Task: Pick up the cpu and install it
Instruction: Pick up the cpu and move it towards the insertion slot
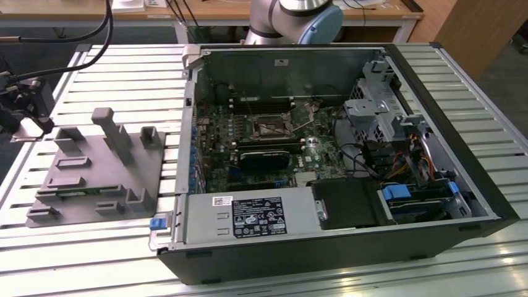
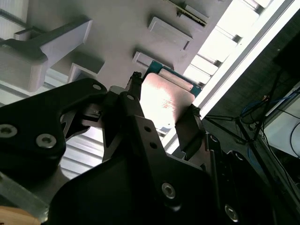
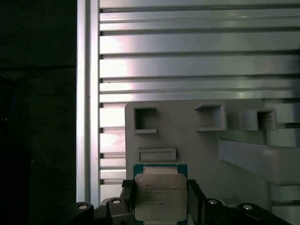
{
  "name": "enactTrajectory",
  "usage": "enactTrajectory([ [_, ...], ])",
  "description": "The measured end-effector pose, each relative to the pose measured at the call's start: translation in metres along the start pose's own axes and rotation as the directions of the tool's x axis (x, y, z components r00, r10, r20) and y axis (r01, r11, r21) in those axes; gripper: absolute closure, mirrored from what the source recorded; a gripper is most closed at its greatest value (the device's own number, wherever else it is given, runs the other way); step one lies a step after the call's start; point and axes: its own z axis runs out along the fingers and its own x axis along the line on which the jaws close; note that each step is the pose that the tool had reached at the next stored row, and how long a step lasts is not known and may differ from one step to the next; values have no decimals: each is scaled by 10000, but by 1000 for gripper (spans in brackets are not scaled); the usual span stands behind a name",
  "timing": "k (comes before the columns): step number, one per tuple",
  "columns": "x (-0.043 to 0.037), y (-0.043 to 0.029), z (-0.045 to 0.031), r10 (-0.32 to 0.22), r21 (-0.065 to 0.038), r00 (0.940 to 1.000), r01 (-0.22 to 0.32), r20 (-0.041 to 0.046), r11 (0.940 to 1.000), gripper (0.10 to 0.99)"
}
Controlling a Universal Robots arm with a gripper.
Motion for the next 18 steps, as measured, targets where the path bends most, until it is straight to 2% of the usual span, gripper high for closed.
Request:
enactTrajectory([
  [18,1,11,-120,0,-25,10000,0,-1,10000,545],
])
